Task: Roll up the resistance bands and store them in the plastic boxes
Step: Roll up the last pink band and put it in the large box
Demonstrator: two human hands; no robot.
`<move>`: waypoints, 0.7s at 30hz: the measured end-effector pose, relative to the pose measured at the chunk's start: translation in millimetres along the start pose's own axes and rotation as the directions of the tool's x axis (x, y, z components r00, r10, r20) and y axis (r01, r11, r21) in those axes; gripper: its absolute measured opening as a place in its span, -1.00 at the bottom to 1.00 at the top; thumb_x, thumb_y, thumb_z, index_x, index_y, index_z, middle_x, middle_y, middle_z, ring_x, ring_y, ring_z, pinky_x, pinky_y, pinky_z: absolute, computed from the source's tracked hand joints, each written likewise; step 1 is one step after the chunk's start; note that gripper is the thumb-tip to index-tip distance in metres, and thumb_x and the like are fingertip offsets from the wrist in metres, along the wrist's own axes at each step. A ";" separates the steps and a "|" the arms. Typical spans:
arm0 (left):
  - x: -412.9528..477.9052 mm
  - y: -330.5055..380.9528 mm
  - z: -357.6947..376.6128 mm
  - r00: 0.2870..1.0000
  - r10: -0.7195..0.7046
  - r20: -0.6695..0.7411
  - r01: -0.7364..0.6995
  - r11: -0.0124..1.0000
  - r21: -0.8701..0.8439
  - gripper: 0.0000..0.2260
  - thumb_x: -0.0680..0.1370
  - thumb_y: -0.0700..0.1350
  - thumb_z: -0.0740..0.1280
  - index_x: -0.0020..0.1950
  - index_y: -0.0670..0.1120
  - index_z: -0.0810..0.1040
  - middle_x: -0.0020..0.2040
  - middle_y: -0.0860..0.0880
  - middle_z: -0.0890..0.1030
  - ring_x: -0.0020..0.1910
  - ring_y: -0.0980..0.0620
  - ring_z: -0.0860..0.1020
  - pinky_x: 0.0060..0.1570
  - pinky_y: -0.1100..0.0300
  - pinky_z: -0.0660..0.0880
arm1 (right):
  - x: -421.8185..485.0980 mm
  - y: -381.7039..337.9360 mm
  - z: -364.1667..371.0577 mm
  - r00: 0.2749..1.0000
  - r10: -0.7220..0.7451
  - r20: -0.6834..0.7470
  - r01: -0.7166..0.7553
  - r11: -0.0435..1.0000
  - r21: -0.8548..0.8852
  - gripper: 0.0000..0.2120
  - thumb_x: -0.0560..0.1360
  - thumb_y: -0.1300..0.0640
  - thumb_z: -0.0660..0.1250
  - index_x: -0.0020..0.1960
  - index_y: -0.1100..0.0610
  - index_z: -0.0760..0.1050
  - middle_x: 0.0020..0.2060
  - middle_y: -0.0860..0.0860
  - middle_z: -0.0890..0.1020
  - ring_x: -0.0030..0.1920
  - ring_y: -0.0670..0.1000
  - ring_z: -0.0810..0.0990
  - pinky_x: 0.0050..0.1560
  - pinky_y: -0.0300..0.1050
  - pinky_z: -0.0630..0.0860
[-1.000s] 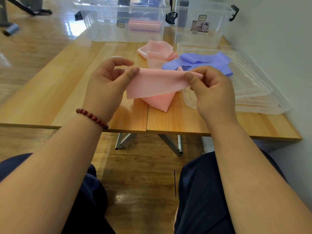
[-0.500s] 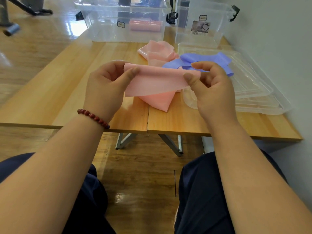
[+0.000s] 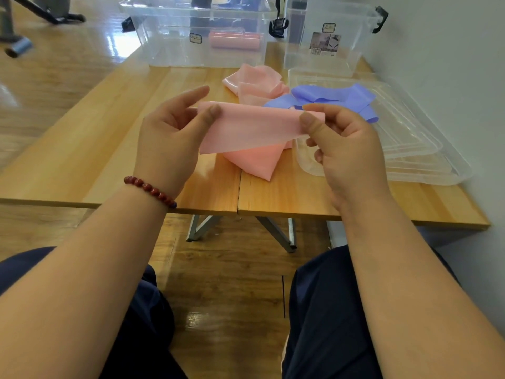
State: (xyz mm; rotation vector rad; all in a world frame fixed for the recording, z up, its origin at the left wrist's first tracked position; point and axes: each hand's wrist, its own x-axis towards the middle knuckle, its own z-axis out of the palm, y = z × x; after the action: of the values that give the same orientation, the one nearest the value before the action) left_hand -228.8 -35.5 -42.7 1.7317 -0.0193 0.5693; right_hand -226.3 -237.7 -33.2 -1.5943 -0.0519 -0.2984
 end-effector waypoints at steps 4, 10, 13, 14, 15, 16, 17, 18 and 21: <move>-0.4 -0.1 -0.9 0.999 0.034 0.006 -0.034 0.999 -0.013 -0.83 0.58 -0.06 0.37 0.10 0.18 0.50 -0.24 0.26 0.65 -0.13 0.31 0.59 -0.13 0.36 0.51 | -1.5 -1.7 0.9 1.000 0.007 0.005 -0.007 1.000 0.022 -0.80 0.53 0.12 0.40 0.14 0.12 0.59 -0.20 -0.13 0.63 -0.28 -0.30 0.56 -0.29 -0.44 0.44; 0.5 -4.0 -1.9 0.998 0.060 0.005 -0.060 0.996 -0.066 -0.89 0.56 -0.05 0.39 0.04 0.15 0.58 -0.19 0.21 0.66 -0.09 0.24 0.59 -0.09 0.29 0.50 | -2.4 -3.3 1.0 1.000 0.017 0.011 -0.018 0.998 0.056 -0.79 0.52 0.12 0.40 0.14 0.13 0.58 -0.22 -0.14 0.62 -0.31 -0.31 0.55 -0.30 -0.44 0.44; 0.1 -3.0 -1.8 0.997 0.071 0.037 -0.068 0.994 -0.081 -0.80 0.54 -0.09 0.41 0.10 0.16 0.56 -0.05 0.16 0.64 0.00 0.23 0.59 -0.03 0.31 0.52 | -2.4 -2.9 0.5 1.000 0.017 0.010 -0.017 0.999 0.051 -0.83 0.53 0.13 0.40 0.11 0.11 0.58 -0.23 -0.15 0.61 -0.31 -0.31 0.55 -0.30 -0.44 0.43; 0.1 -2.8 -1.6 0.996 0.075 0.046 -0.072 0.994 -0.079 -0.78 0.53 -0.10 0.42 0.12 0.15 0.55 -0.01 0.14 0.63 0.03 0.21 0.59 0.00 0.30 0.52 | -1.7 -2.0 0.1 1.000 0.015 0.009 -0.016 0.999 0.043 -0.85 0.53 0.12 0.40 0.09 0.09 0.59 -0.25 -0.17 0.61 -0.31 -0.31 0.55 -0.30 -0.44 0.43; 0.0 -2.1 -0.9 0.996 0.074 0.047 -0.070 0.994 -0.078 -0.79 0.54 -0.11 0.42 0.12 0.14 0.55 0.01 0.13 0.63 0.03 0.23 0.59 0.01 0.30 0.52 | -1.4 -2.0 -0.2 1.000 0.015 0.008 -0.015 0.999 0.036 -0.89 0.53 0.12 0.40 0.05 0.07 0.60 -0.27 -0.18 0.61 -0.31 -0.30 0.55 -0.29 -0.44 0.43; -0.1 -1.8 -0.2 0.997 0.069 0.041 -0.066 0.995 -0.080 -0.80 0.54 -0.11 0.41 0.11 0.12 0.56 0.02 0.14 0.63 0.02 0.25 0.58 0.00 0.32 0.52 | -1.0 -1.2 -0.5 1.000 0.013 0.005 -0.013 1.000 0.028 -0.94 0.53 0.10 0.40 0.00 0.04 0.60 -0.30 -0.20 0.61 -0.31 -0.29 0.54 -0.29 -0.43 0.43; -0.2 -1.5 0.3 0.997 0.066 0.031 -0.063 0.995 -0.081 -0.83 0.55 -0.11 0.41 0.10 0.09 0.57 0.01 0.14 0.63 0.00 0.28 0.58 -0.02 0.34 0.51 | -0.9 -0.7 -0.6 1.000 0.008 0.001 -0.008 1.000 0.020 -0.98 0.53 0.09 0.41 -0.05 0.01 0.60 -0.32 -0.20 0.61 -0.32 -0.28 0.53 -0.28 -0.42 0.43; 0.1 -1.9 0.5 0.997 0.069 0.020 -0.067 0.995 -0.078 -0.86 0.55 -0.10 0.40 0.09 0.06 0.58 -0.01 0.14 0.63 -0.02 0.28 0.58 -0.04 0.35 0.50 | -0.9 -0.2 -0.6 1.000 -0.003 -0.003 0.003 1.000 0.010 -0.98 0.53 0.07 0.40 -0.09 -0.02 0.59 -0.35 -0.21 0.61 -0.32 -0.27 0.52 -0.28 -0.41 0.43; 0.4 -3.3 -0.6 0.994 0.113 -0.001 -0.113 0.991 -0.065 -0.90 0.54 -0.03 0.41 0.05 0.08 0.62 -0.05 0.14 0.66 0.00 0.18 0.59 -0.03 0.30 0.50 | -1.6 -0.4 0.3 1.000 -0.024 -0.007 0.024 1.000 -0.005 -0.92 0.54 0.05 0.39 -0.14 -0.02 0.59 -0.40 -0.22 0.60 -0.33 -0.25 0.52 -0.27 -0.38 0.43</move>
State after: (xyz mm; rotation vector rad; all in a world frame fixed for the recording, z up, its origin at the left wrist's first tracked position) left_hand -227.7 -34.0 -45.5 1.6758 -0.1375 0.6428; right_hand -227.9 -237.1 -33.2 -1.5979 -0.0651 -0.3235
